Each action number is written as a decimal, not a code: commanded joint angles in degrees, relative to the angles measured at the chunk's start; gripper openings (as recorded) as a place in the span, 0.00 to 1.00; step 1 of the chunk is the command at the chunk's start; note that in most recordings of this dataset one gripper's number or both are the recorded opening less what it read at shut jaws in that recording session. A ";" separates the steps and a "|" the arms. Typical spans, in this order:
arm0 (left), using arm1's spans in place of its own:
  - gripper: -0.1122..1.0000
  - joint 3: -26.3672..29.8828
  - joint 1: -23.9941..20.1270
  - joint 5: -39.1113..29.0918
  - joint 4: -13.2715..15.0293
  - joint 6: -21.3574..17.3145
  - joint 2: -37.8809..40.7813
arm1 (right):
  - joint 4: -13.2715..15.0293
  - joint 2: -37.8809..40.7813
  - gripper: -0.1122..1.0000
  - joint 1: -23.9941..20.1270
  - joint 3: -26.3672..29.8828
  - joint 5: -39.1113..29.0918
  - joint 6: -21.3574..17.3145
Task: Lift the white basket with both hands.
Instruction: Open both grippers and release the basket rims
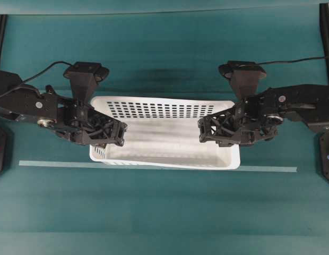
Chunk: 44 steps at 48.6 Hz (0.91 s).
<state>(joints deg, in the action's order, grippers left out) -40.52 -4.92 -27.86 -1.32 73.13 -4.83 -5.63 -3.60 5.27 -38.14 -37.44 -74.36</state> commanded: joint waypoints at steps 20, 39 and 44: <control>0.33 0.62 -0.44 2.11 -0.44 -0.35 1.14 | 0.00 1.23 0.27 0.26 -2.02 7.12 1.23; 0.83 0.35 -0.53 3.78 -0.35 -0.35 1.32 | 0.00 1.23 0.40 1.49 -2.72 9.58 3.34; 0.82 0.44 -0.53 4.66 -0.44 -0.26 1.67 | 0.18 1.23 0.64 2.20 -2.81 8.96 3.43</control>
<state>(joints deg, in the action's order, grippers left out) -40.61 -5.01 -24.96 -1.32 73.04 -4.75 -5.63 -3.87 7.21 -41.40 -28.74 -71.10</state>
